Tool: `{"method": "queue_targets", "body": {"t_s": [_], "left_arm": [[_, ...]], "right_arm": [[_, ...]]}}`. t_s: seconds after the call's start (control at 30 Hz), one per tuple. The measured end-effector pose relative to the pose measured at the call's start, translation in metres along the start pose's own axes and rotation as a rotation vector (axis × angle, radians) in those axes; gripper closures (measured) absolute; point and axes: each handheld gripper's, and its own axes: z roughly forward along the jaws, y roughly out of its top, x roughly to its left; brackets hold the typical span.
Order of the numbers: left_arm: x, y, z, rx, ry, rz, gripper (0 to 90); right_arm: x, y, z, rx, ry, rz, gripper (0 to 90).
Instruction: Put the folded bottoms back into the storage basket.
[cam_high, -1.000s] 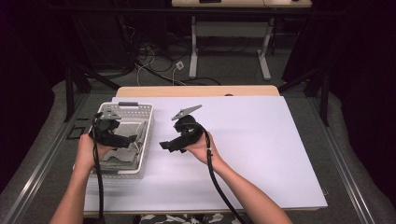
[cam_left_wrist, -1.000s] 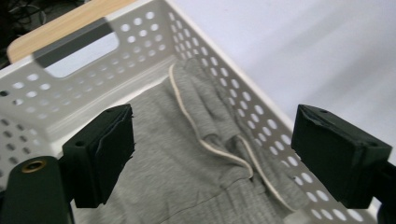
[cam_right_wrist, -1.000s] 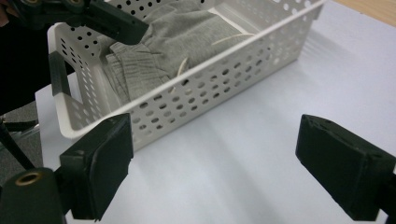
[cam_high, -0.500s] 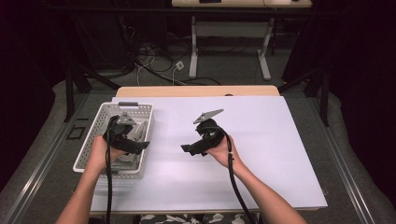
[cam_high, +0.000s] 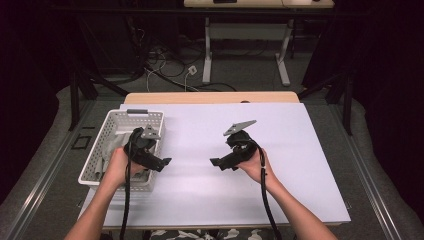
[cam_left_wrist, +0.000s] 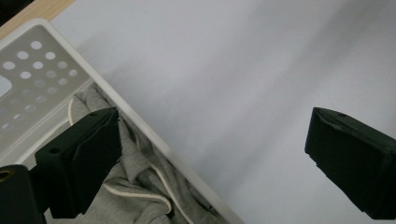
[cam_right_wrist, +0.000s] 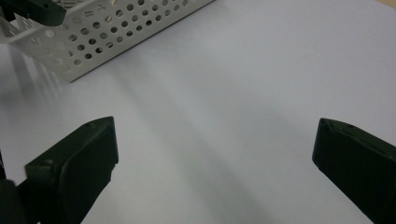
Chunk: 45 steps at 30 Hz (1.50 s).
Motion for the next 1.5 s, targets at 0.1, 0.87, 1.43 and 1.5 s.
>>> {"method": "queue_targets", "body": {"t_s": [0.1,0.87,1.43,1.5], "left_arm": [[-0.007,-0.001,0.001,0.010,-0.013,0.019,3.9],[-0.028,-0.029,-0.025,0.031,0.018,0.060,2.6],[-0.039,-0.054,-0.043,0.008,0.045,0.034,0.0],[-0.040,-0.056,-0.044,0.009,0.048,0.036,0.0]], "right_arm": [[-0.003,-0.005,-0.006,0.008,-0.008,-0.001,0.0],[-0.015,-0.057,-0.058,0.058,-0.112,-0.014,0.0],[-0.011,-0.091,-0.083,0.054,-0.154,-0.046,0.0],[-0.009,-0.096,-0.085,0.052,-0.157,-0.045,0.0]]}}
